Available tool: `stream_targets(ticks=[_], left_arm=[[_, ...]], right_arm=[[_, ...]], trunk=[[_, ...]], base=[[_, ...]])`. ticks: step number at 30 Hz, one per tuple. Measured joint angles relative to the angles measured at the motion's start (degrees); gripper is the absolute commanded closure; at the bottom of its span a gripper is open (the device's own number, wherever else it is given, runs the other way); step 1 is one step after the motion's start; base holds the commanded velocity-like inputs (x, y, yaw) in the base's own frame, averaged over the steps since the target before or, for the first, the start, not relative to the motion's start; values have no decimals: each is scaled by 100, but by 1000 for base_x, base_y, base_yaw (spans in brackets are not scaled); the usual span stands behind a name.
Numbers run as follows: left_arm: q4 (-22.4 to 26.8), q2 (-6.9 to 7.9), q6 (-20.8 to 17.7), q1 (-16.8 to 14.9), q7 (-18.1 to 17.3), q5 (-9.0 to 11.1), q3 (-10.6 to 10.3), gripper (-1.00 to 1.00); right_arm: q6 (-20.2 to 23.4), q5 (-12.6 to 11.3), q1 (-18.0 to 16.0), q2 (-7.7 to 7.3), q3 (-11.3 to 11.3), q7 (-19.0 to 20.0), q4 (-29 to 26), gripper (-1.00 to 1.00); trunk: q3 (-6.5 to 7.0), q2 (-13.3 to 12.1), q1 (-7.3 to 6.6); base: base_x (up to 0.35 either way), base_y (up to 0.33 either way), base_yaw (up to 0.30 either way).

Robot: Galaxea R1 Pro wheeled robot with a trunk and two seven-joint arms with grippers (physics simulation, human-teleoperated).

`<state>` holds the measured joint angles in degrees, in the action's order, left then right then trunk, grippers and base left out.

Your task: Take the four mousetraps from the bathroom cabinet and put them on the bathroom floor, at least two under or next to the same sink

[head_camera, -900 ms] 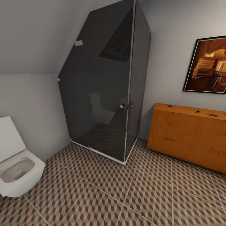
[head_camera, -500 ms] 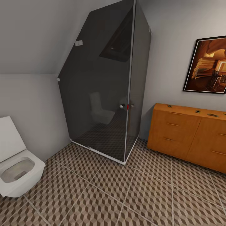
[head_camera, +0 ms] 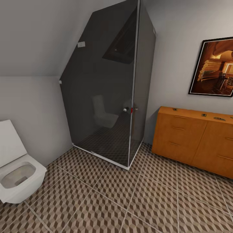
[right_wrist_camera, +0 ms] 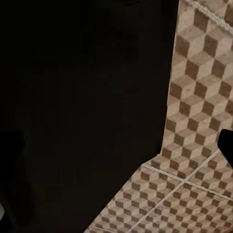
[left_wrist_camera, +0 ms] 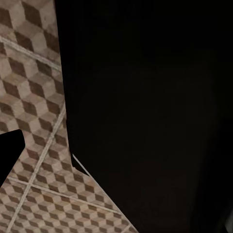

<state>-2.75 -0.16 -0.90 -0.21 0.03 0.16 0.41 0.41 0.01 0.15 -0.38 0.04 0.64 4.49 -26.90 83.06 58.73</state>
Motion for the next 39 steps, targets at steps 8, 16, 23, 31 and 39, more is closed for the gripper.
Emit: stream_targets(ticks=[8,16,23,31,39], left_arm=[[0,-5,-12,-3,-1,-8,-2,-100],[258,-67,-99,-34,34,-53,-42,-100],[473,-90,-113,-47,65,-71,-57,-100],[626,-96,-116,-49,69,-77,-63,-100],[635,-97,-116,-48,57,-84,-65,-100]], right_arm=[[-9,0,-11,0,9,0,-12,-100],[-33,4,-26,61,33,0,-272,-100],[-41,-3,-30,72,30,0,-431,-100],[-47,-8,-31,69,29,0,-439,-100],[-48,-9,-31,68,31,2,-441,-100]], trunk=[[0,0,0],[1,0,0],[1,0,0],[1,0,0],[1,0,0]], base=[[0,0,0],[0,0,0],[0,0,0],[0,-1,0],[0,-64,-1]])
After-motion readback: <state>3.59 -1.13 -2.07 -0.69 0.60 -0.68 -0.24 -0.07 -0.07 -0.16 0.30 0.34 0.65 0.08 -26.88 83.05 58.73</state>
